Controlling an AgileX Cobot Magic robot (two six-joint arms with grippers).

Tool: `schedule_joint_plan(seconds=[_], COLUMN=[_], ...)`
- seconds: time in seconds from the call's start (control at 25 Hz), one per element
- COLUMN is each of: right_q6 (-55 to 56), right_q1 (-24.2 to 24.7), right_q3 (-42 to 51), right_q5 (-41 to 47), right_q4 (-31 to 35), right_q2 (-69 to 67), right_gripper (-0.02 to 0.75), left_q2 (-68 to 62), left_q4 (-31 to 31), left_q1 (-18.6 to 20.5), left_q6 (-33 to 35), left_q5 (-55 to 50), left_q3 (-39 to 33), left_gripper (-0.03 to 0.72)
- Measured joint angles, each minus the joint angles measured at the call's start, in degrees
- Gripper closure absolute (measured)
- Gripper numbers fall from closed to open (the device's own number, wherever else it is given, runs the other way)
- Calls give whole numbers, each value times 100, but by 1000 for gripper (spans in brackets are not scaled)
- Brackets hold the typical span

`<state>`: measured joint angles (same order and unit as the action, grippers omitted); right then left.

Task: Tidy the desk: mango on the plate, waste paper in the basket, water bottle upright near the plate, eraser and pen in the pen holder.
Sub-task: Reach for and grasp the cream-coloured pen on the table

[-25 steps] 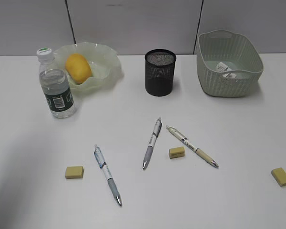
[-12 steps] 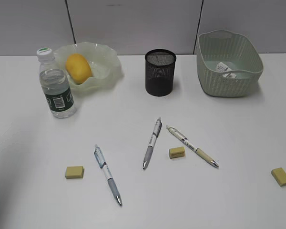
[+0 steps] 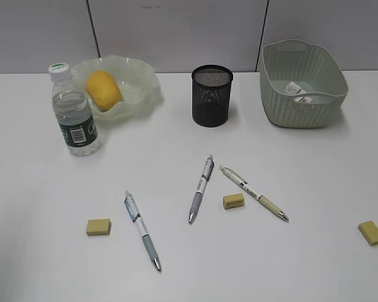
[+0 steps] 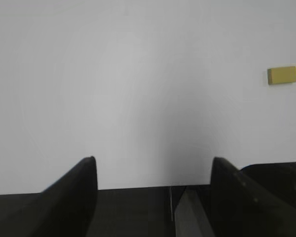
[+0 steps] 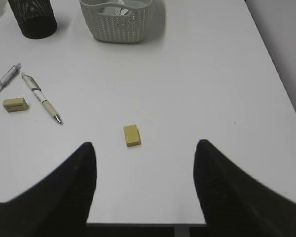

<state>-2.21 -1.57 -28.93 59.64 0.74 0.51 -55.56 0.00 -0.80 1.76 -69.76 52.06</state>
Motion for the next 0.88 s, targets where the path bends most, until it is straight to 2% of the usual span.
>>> schedule_joint_plan(seconds=[0.52,0.88], right_q6=[0,0], right_q1=[0,0], right_q3=[0,0], right_q5=[0,0], right_q4=[0,0], right_q2=[0,0], right_gripper=[244,244], left_q2=[3443,4907], left_q4=[-142,-86], left_q1=[0,0], left_q6=[0,0], left_q5=[-29,10], left_q3=[-990,-1121], left_gripper=[148,157])
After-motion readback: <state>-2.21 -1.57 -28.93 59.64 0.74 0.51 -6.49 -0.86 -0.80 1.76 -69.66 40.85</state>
